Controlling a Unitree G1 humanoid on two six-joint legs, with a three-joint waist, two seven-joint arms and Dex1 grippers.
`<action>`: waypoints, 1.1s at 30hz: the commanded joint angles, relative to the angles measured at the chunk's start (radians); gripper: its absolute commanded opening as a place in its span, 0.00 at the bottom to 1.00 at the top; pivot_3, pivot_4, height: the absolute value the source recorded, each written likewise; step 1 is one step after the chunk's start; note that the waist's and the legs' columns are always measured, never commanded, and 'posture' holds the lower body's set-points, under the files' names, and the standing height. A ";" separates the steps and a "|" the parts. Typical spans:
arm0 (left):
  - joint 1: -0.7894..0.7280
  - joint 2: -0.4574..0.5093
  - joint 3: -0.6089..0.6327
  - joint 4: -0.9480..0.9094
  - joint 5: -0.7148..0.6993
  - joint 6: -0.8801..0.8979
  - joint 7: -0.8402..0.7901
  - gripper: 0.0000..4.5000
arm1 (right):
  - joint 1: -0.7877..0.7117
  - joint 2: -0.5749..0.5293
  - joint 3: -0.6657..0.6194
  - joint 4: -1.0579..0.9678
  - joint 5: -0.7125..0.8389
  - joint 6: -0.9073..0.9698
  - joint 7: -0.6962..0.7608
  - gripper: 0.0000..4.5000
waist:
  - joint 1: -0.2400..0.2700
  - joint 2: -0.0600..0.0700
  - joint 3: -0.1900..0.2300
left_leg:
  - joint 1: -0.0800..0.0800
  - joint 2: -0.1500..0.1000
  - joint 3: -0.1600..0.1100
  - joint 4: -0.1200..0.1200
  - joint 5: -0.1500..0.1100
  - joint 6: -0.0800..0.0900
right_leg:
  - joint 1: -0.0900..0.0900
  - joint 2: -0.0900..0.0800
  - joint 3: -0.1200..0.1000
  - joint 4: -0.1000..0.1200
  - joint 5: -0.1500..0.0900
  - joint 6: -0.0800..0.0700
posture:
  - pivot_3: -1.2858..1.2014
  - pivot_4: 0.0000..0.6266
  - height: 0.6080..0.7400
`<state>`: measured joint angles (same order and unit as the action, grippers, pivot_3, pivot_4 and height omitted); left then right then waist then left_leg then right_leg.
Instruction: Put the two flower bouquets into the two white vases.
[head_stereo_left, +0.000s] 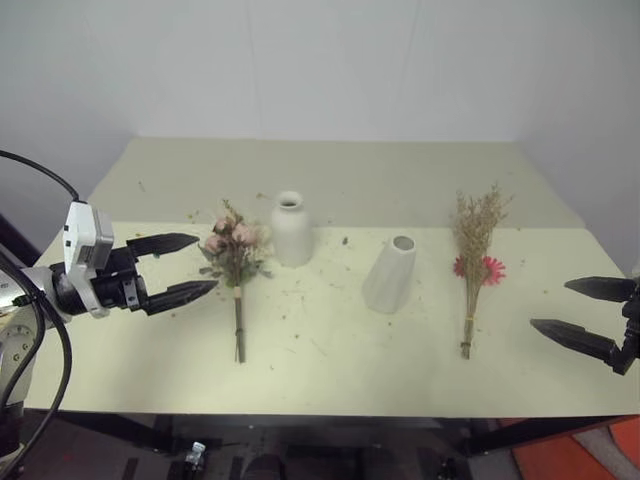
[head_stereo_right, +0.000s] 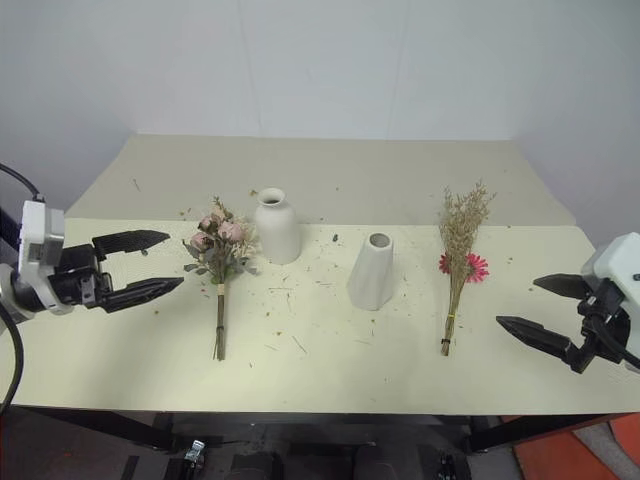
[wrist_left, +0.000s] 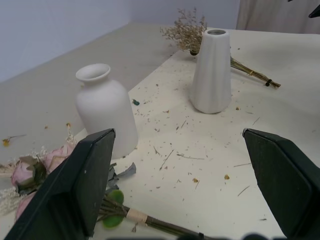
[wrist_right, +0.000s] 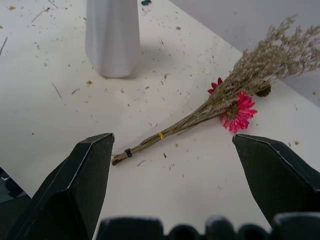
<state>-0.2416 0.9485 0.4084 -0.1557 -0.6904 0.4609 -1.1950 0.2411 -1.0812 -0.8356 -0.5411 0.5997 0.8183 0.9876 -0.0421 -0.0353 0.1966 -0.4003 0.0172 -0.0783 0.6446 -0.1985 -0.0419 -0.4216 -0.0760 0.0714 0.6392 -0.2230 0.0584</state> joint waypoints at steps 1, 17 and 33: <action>0.015 0.018 0.055 -0.022 -0.033 0.003 -0.017 0.99 | -0.007 0.010 -0.010 -0.009 -0.013 -0.017 -0.009 1.00 | 0.000 0.000 0.000 | 0.000 0.000 0.000 0.000 0.000 0.000 | 0.000 0.000 0.000 0.000 0.000 0.000 | 0.52 0.24 1.00; -0.082 0.022 -0.024 -0.035 -0.032 0.005 -0.029 0.99 | -0.073 -0.006 0.082 0.024 -0.055 0.100 -0.146 1.00 | 0.001 0.000 0.000 | 0.000 0.000 0.000 0.000 0.000 0.000 | 0.000 0.000 0.000 0.001 0.000 0.000 | 0.52 0.24 1.00; -0.518 -0.112 -0.334 0.306 0.151 -0.163 -0.206 0.99 | -0.746 0.224 0.560 0.311 -0.099 0.557 -0.586 1.00 | -0.007 0.000 0.000 | -0.002 -0.001 -0.001 0.000 0.000 0.001 | -0.002 0.000 0.001 0.001 0.001 -0.002 | 0.52 0.24 1.00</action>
<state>-0.7342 0.8348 0.0690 0.1409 -0.5485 0.3291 -1.3816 -0.4661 -0.8624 -0.2702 -0.2519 0.5217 1.3590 0.4311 -0.0495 -0.0354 0.1965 -0.4024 0.0163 -0.0791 0.6442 -0.1986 -0.0414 -0.4237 -0.0757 0.0717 0.6396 -0.2212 0.0562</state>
